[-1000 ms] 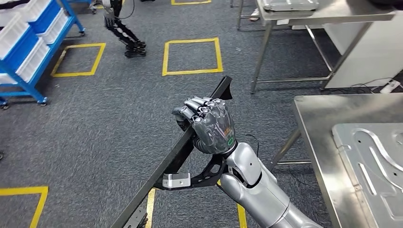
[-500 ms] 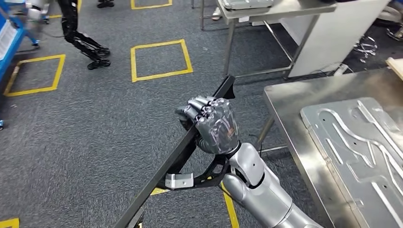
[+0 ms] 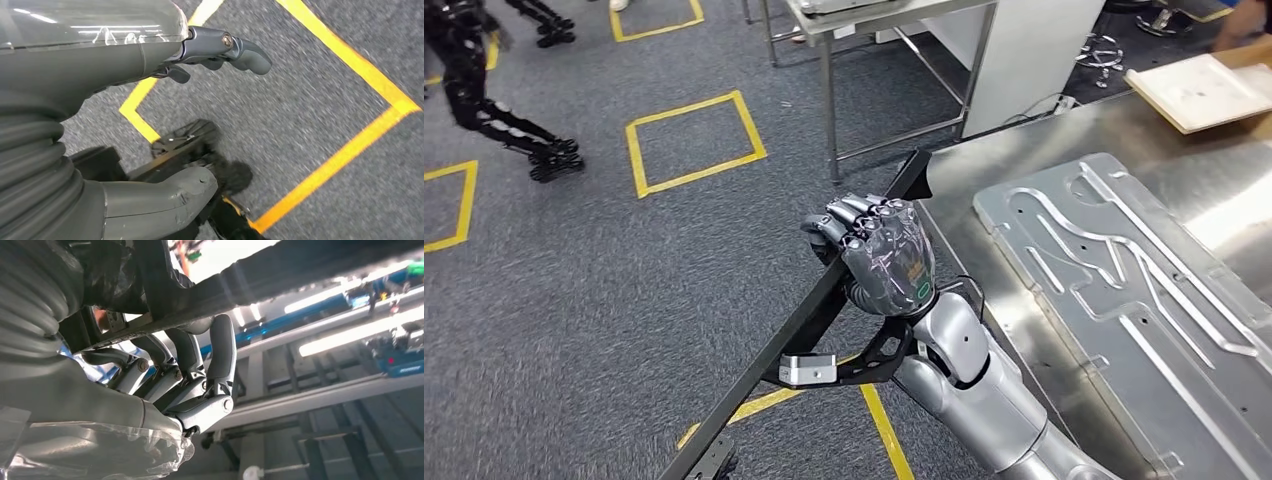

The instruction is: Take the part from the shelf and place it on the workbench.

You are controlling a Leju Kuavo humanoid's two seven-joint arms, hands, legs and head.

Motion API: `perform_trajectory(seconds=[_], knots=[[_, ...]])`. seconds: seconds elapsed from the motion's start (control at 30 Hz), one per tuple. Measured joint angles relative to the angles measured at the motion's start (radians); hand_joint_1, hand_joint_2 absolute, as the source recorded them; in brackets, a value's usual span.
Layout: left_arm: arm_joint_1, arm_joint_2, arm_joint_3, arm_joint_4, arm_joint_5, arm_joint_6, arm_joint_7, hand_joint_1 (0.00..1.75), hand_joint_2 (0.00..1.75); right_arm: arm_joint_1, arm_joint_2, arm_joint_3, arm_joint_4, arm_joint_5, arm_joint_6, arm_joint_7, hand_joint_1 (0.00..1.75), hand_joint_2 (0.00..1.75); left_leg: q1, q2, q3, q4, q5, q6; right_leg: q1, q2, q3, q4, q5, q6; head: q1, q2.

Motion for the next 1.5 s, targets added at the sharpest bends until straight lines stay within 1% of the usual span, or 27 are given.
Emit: perform_trajectory(seconds=[0.07,0.1,0.17,0.23,0.3,0.37,0.43,0.5,0.57,0.6,0.63,0.67,0.7,0.73,0.8,0.87,0.9,0.97,1.03,1.1,1.13,1.2,1.27,1.33,1.4,1.43,1.5], knots=[[0.004,0.001,0.005,0.000,0.014,0.003,-0.008,0.00,1.75,-0.001,0.001,0.000,0.000,0.000,0.001,0.001,1.75,1.75,0.000,-0.016,-0.053,0.113,-0.038,0.000,0.003,0.026,-0.001,0.001,0.001,-0.003,0.000,0.000],[0.004,0.002,0.008,0.000,0.019,0.005,-0.010,0.00,1.75,-0.001,0.001,0.000,0.001,-0.001,0.002,0.001,1.75,1.75,0.000,-0.019,-0.062,0.129,-0.030,0.003,0.005,0.041,-0.001,0.002,0.002,-0.003,0.000,0.000],[0.003,0.004,0.012,0.000,0.023,0.010,-0.009,0.00,1.75,-0.002,0.001,-0.002,0.000,-0.001,0.001,0.001,1.75,1.75,-0.001,-0.036,-0.025,0.038,0.039,0.015,0.007,0.071,0.000,0.005,0.002,-0.003,0.000,0.000],[0.000,0.010,0.017,0.000,0.026,0.013,-0.009,0.00,1.75,-0.003,-0.001,-0.008,0.000,-0.002,0.000,0.002,1.75,1.75,-0.001,-0.085,0.029,-0.085,0.094,0.030,0.006,0.097,-0.002,0.006,0.004,0.002,0.000,0.000],[-0.001,0.014,0.021,0.000,0.028,0.014,-0.009,0.00,1.75,-0.003,-0.004,-0.016,-0.002,-0.003,-0.001,0.004,1.75,1.75,-0.003,-0.111,0.049,-0.133,0.101,0.036,0.001,0.120,-0.011,0.005,0.011,0.013,0.000,0.000],[-0.004,0.015,0.023,0.000,0.028,0.013,-0.009,0.00,1.75,-0.001,-0.010,-0.023,-0.004,-0.003,-0.001,0.005,1.75,1.75,-0.003,-0.090,0.054,-0.148,0.106,0.040,-0.002,0.134,-0.017,0.000,0.018,0.027,0.000,0.000],[-0.008,0.015,0.023,0.000,0.028,0.012,-0.010,0.00,1.75,-0.001,-0.017,-0.027,-0.008,-0.003,-0.002,0.005,1.75,1.75,0.002,-0.063,0.059,-0.165,0.116,0.048,0.004,0.086,-0.030,0.023,-0.003,0.037,0.001,0.000],[-0.007,0.016,0.024,0.000,0.028,0.011,-0.010,0.00,1.75,-0.003,-0.020,-0.029,-0.011,-0.003,-0.002,0.006,1.75,1.75,0.002,-0.034,0.061,-0.172,0.120,0.054,0.007,0.020,-0.074,0.121,-0.062,0.043,0.002,0.000],[-0.005,0.017,0.025,0.000,0.028,0.011,-0.011,0.00,1.75,0.001,-0.023,-0.031,-0.011,-0.003,-0.003,0.006,1.75,1.75,0.000,-0.002,0.059,-0.171,0.120,0.056,0.003,0.001,-0.126,0.234,-0.109,0.049,0.002,0.000],[-0.004,0.017,0.025,0.000,0.028,0.012,-0.010,0.00,1.75,0.003,-0.025,-0.032,-0.011,-0.003,-0.003,0.006,1.75,1.75,0.000,0.013,0.058,-0.171,0.119,0.055,0.001,-0.003,-0.134,0.254,-0.108,0.052,0.002,0.000],[-0.005,0.016,0.025,0.000,0.027,0.013,-0.009,0.00,1.75,0.004,-0.027,-0.033,-0.011,-0.003,-0.004,0.006,1.75,1.75,0.000,0.027,0.058,-0.169,0.117,0.054,-0.002,-0.007,-0.124,0.239,-0.091,0.055,0.002,0.000],[-0.005,0.016,0.025,0.000,0.026,0.015,-0.008,0.00,1.75,0.004,-0.029,-0.033,-0.012,-0.003,-0.004,0.007,1.75,1.75,0.000,0.039,0.059,-0.167,0.114,0.052,-0.003,-0.015,-0.099,0.194,-0.063,0.056,0.002,0.000],[-0.006,0.014,0.025,0.000,0.023,0.017,-0.005,0.00,1.75,0.004,-0.030,-0.035,-0.013,-0.003,-0.006,0.008,1.75,1.75,0.000,0.051,0.059,-0.162,0.110,0.048,-0.002,-0.038,-0.062,0.125,-0.036,0.056,0.002,0.000],[-0.007,0.012,0.025,0.000,0.020,0.018,-0.002,0.00,1.75,0.004,-0.031,-0.038,-0.015,-0.003,-0.006,0.009,1.75,1.75,-0.003,0.062,0.059,-0.155,0.104,0.043,0.001,-0.060,-0.031,0.066,-0.017,0.051,0.002,0.000],[-0.007,0.007,0.025,0.000,0.014,0.017,0.003,0.00,1.75,0.005,-0.034,-0.044,-0.019,-0.002,-0.007,0.011,1.75,1.75,-0.010,0.081,0.060,-0.147,0.095,0.031,0.010,-0.086,0.000,0.002,-0.006,0.038,0.002,0.000],[-0.008,0.002,0.024,0.000,0.010,0.016,0.004,0.00,1.75,0.007,-0.037,-0.048,-0.019,0.002,-0.006,0.012,1.75,1.75,-0.012,0.099,0.064,-0.147,0.091,0.022,0.012,-0.063,-0.004,0.003,-0.005,0.025,0.001,0.000],[-0.008,-0.001,0.024,0.000,0.009,0.016,0.004,0.00,1.75,0.008,-0.039,-0.049,-0.019,0.004,-0.004,0.012,1.75,1.75,-0.009,0.092,0.065,-0.144,0.085,0.017,0.010,-0.052,-0.004,0.000,-0.003,0.020,0.001,0.000],[-0.009,-0.003,0.024,0.000,0.011,0.017,0.003,0.00,1.75,0.008,-0.040,-0.052,-0.019,0.008,-0.003,0.011,1.75,1.75,-0.002,0.042,0.050,-0.100,0.049,0.009,0.003,-0.030,-0.003,-0.005,0.002,0.008,0.001,0.000],[-0.004,-0.003,0.024,0.000,0.013,0.017,0.001,0.00,1.75,0.007,-0.040,-0.052,-0.017,0.009,-0.001,0.011,1.75,1.75,0.002,-0.006,-0.002,0.017,-0.016,0.005,0.003,-0.005,-0.005,-0.006,0.005,0.000,0.001,0.000],[0.001,-0.002,0.024,0.000,0.016,0.018,0.001,0.00,1.75,0.007,-0.040,-0.052,-0.013,0.011,0.004,0.011,1.75,1.75,0.003,-0.017,-0.052,0.120,-0.045,0.004,0.006,0.025,-0.006,-0.004,0.006,-0.002,0.001,0.000],[0.001,-0.002,0.024,0.000,0.018,0.019,0.001,0.00,1.75,0.007,-0.040,-0.052,-0.011,0.012,0.006,0.011,1.75,1.75,0.003,-0.019,-0.057,0.124,-0.032,0.006,0.007,0.040,-0.006,-0.002,0.006,-0.002,0.001,0.000],[0.000,0.000,0.024,0.000,0.018,0.019,0.002,0.00,1.75,0.005,-0.040,-0.052,-0.008,0.013,0.008,0.011,1.75,1.75,0.002,-0.035,-0.018,0.027,0.040,0.014,0.007,0.069,-0.006,0.002,0.006,-0.002,0.001,0.000],[-0.001,0.004,0.024,0.000,0.017,0.019,0.003,0.00,1.75,0.002,-0.039,-0.052,-0.007,0.014,0.009,0.011,1.75,1.75,0.005,-0.083,0.030,-0.087,0.088,0.023,0.006,0.093,-0.010,0.006,0.008,0.004,0.002,0.000],[-0.003,0.006,0.024,0.000,0.016,0.018,0.003,0.00,1.75,-0.002,-0.039,-0.052,-0.006,0.015,0.009,0.012,1.75,1.75,0.003,-0.108,0.046,-0.127,0.092,0.028,0.000,0.115,-0.019,0.003,0.016,0.018,0.002,0.000],[-0.006,0.005,0.024,0.000,0.014,0.018,0.004,0.00,1.75,-0.003,-0.040,-0.053,-0.005,0.015,0.008,0.012,1.75,1.75,0.003,-0.088,0.051,-0.141,0.099,0.034,-0.003,0.128,-0.025,-0.003,0.023,0.033,0.002,0.000],[-0.008,0.003,0.023,0.000,0.013,0.017,0.004,0.00,1.75,-0.005,-0.040,-0.054,-0.005,0.015,0.008,0.012,1.75,1.75,0.005,-0.076,0.053,-0.149,0.105,0.039,-0.001,0.111,-0.028,0.001,0.018,0.040,0.003,0.000],[-0.010,0.001,0.023,0.000,0.011,0.017,0.004,0.00,1.75,-0.012,-0.040,-0.056,-0.005,0.015,0.008,0.012,1.75,1.75,0.008,-0.047,0.057,-0.163,0.115,0.050,0.003,0.049,-0.058,0.064,-0.024,0.049,0.007,0.000]])
